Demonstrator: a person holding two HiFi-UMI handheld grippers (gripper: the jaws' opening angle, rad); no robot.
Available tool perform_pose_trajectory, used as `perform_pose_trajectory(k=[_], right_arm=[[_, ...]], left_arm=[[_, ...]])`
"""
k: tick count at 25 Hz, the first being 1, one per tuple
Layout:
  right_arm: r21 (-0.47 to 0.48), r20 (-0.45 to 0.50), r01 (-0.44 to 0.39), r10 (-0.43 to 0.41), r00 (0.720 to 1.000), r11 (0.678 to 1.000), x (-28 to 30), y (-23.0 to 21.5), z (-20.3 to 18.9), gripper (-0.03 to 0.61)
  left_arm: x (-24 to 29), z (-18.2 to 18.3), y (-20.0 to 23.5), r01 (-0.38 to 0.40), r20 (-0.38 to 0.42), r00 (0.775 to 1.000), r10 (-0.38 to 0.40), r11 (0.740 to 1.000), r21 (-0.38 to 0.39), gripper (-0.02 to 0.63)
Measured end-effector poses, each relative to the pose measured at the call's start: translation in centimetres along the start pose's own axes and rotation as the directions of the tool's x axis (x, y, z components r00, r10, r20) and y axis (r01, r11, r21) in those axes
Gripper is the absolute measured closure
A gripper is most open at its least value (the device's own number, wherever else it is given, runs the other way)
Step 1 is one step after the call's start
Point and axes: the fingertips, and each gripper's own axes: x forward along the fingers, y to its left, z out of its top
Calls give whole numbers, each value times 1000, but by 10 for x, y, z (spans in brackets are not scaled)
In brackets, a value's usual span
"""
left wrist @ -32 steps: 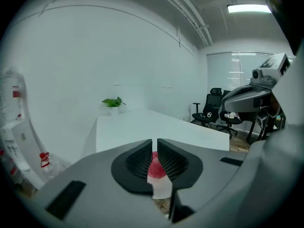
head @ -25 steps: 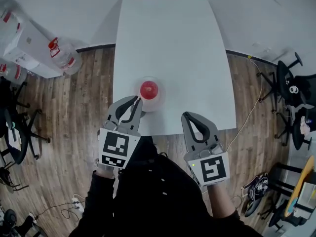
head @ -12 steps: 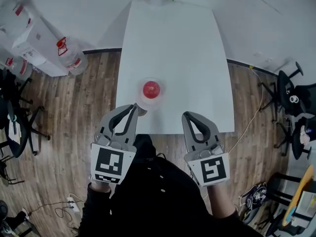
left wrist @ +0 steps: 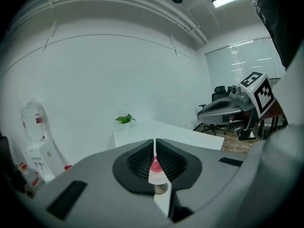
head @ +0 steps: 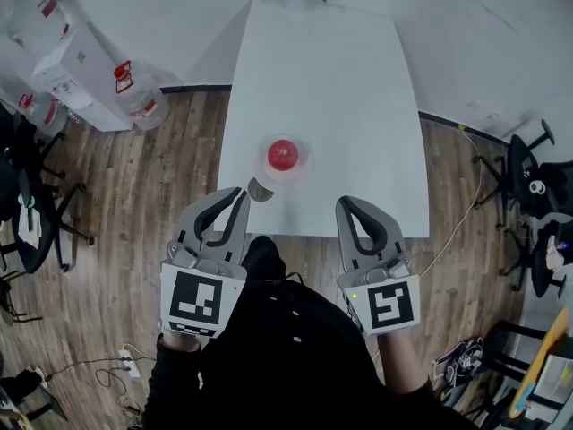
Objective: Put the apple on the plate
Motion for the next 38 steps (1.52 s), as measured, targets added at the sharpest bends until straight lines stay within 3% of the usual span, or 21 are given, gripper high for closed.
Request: perform_pose_trajectory(k=[7, 10, 14, 18, 38], right_arm=[[-4, 11, -26, 26, 1000, 1000, 1, 9, 3, 537], [-8, 13, -33, 33, 999, 999, 1, 13, 2, 537], [-4, 13, -35, 35, 999, 999, 1, 12, 0, 537], [-5, 9, -34, 34, 999, 999, 0, 13, -1, 537], [-4, -12, -49, 49, 999, 999, 3, 15, -5, 537]], left_arm=[[-5, 3, -4, -2, 21, 1000, 1, 999, 35, 586], [-7, 1, -5, -13, 4, 1000, 13, 1000, 7, 586], [-4, -2, -7, -3, 3, 1000, 3, 999, 47, 586], [-6, -2, -7, -9, -11, 1000, 9, 1000, 19, 586], [-3, -2, -6, -6, -11, 1000, 6, 1000, 20, 586]])
